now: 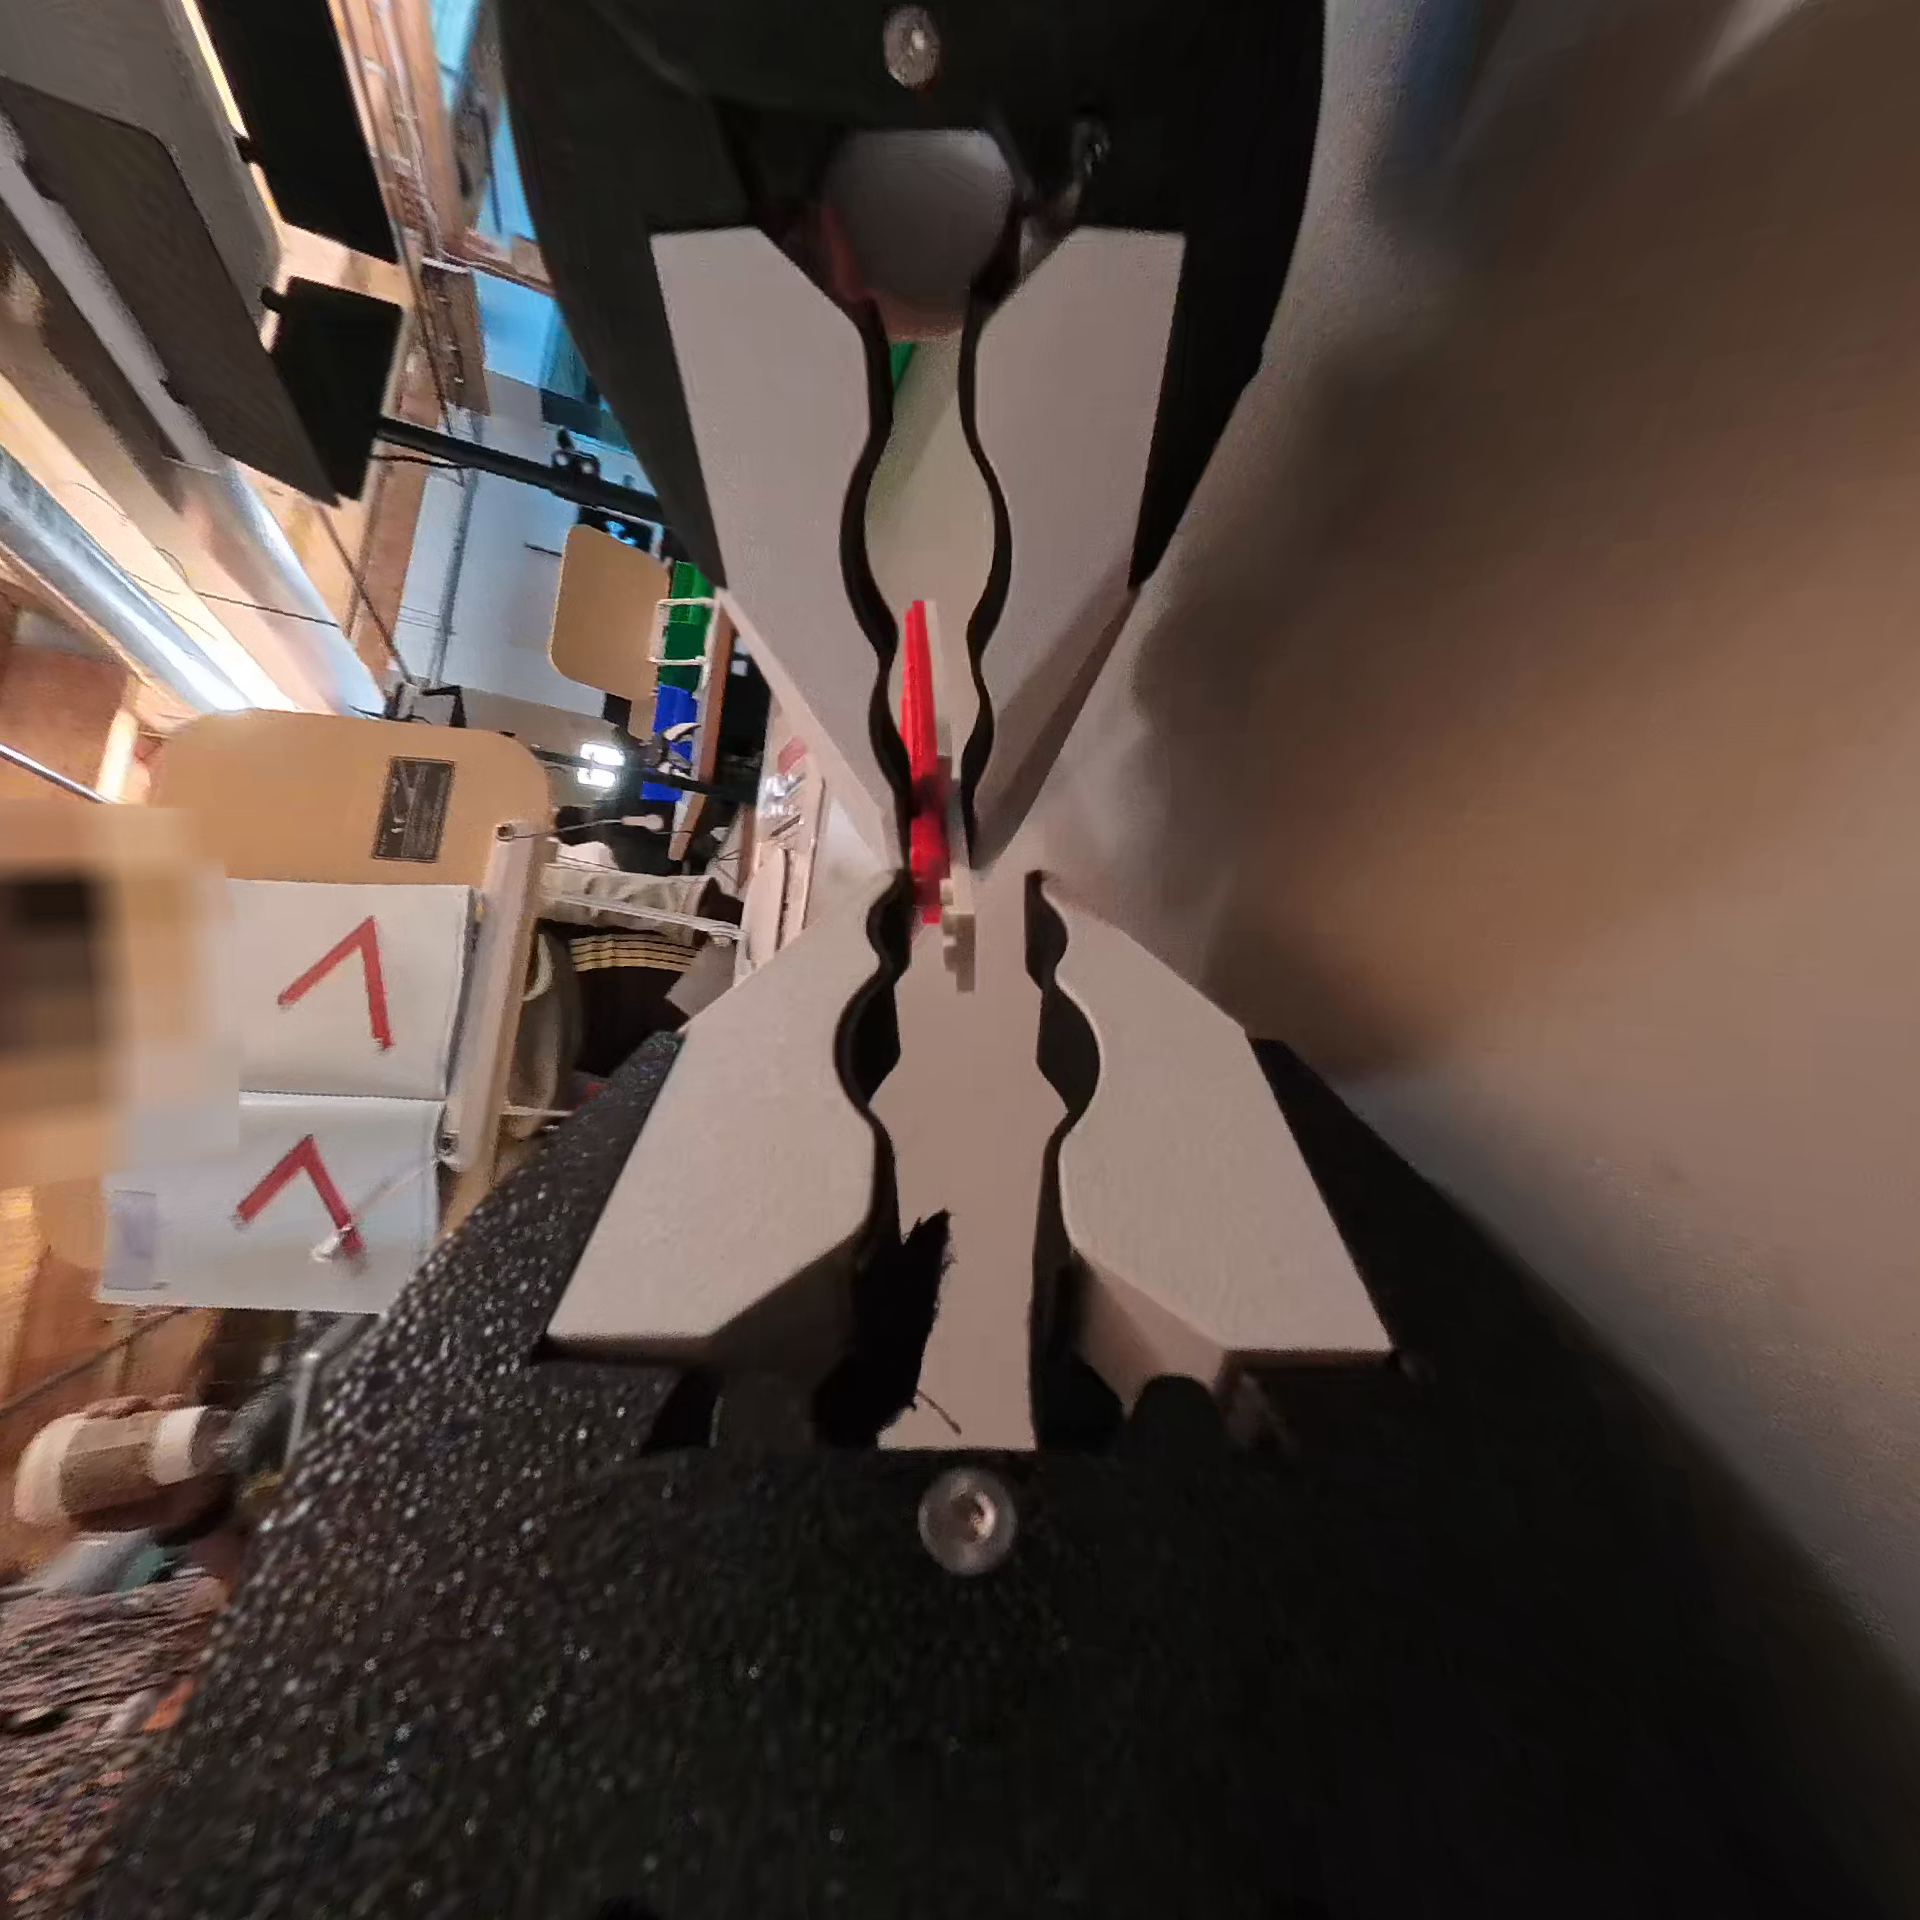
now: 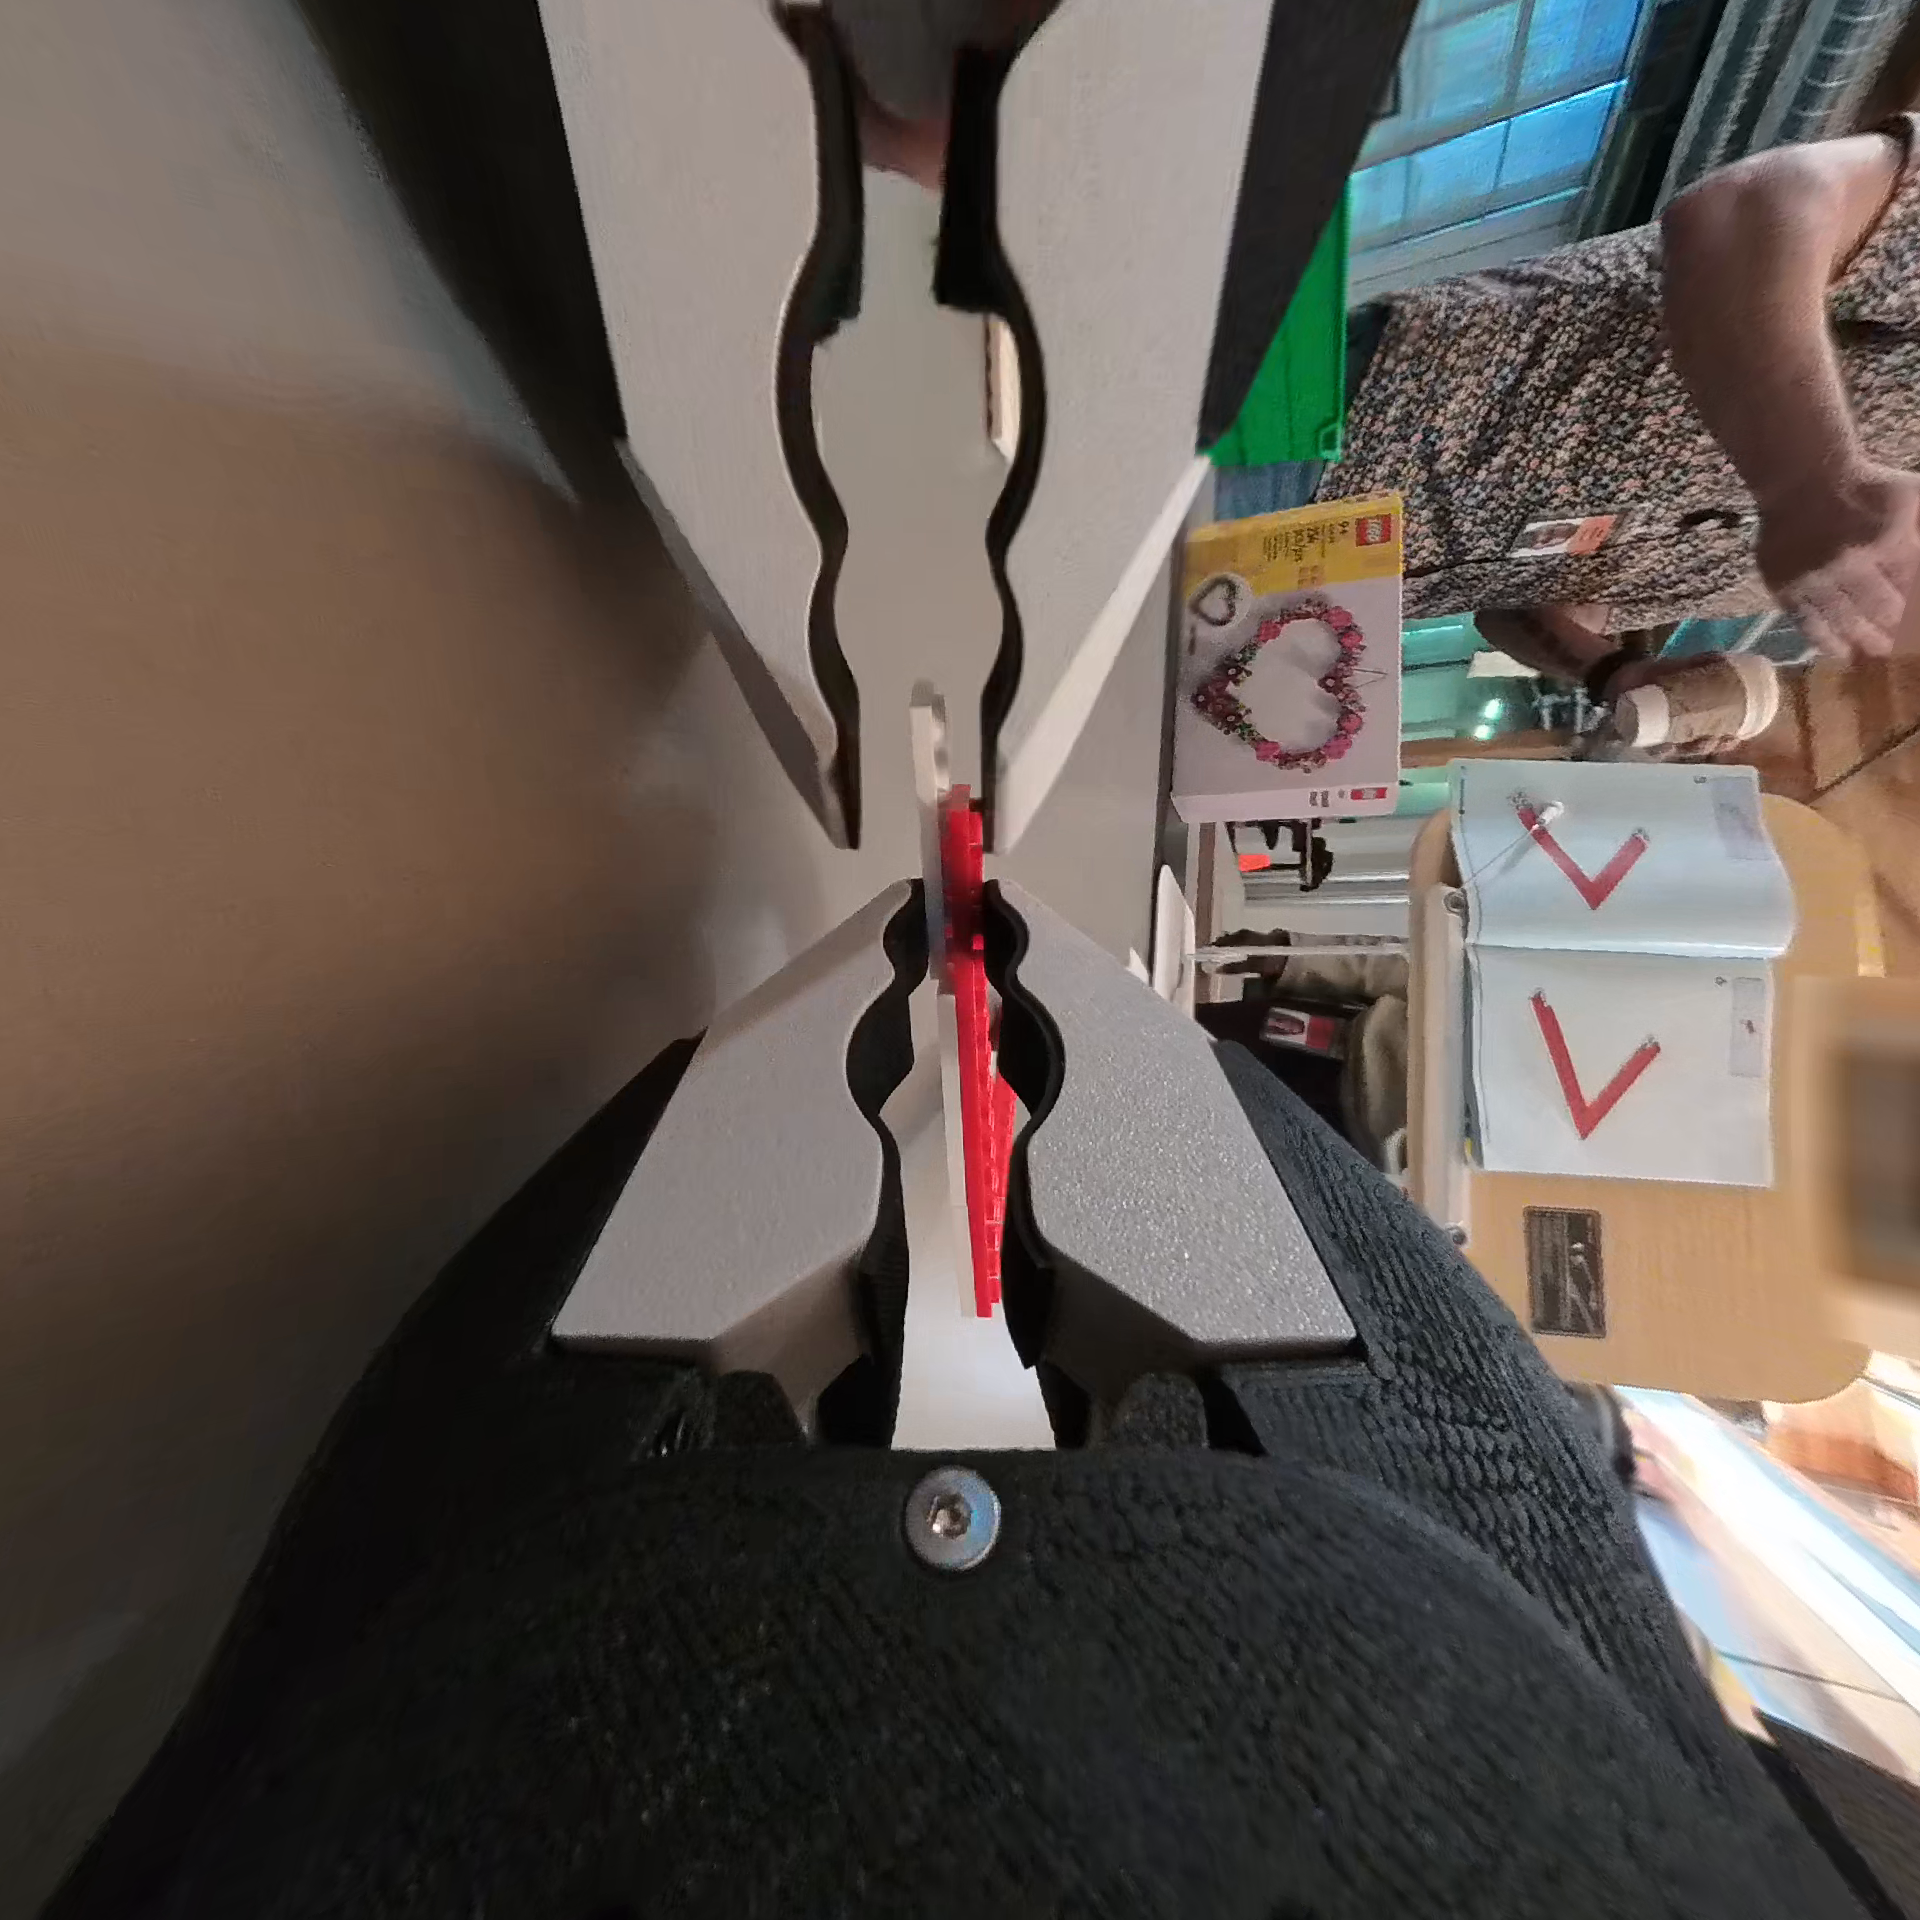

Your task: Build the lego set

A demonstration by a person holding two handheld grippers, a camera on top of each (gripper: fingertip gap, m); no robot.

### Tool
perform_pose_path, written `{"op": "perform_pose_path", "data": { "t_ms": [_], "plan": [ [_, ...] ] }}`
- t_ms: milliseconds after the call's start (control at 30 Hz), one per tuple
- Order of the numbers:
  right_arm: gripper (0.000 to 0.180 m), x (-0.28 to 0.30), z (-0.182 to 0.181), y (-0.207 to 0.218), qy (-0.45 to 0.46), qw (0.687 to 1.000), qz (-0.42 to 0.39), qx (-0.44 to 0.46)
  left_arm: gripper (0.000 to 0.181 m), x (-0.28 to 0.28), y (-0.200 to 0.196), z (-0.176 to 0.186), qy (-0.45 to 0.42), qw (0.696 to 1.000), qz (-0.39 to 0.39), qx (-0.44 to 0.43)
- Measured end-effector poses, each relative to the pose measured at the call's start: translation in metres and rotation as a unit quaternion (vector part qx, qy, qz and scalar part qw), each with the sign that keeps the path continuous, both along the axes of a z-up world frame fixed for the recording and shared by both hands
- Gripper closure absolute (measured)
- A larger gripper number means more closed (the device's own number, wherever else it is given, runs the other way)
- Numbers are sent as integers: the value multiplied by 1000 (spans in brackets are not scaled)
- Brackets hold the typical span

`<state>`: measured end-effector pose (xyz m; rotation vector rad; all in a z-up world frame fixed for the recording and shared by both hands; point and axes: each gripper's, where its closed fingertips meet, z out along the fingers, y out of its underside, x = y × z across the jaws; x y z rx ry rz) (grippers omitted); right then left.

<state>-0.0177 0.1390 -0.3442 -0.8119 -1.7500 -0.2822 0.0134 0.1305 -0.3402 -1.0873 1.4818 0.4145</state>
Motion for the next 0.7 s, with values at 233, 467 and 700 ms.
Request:
{"op": "perform_pose_path", "data": {
  "t_ms": [233, 467, 700],
  "plan": [
    [171, 1, 1, -2, 15, 999, 12, -28, 173, 2, 2, 7, 3, 999, -12, 38],
    [140, 18, 2, 5, 19, 999, 13, -43, 173, 2, 3, 9, -21, 1000, -14, 15],
    [166, 48, 5, 32, 7, 1000, -14, -19, 173, 3, -1, 15, -52, 998, -34, 7]
  ]
}}
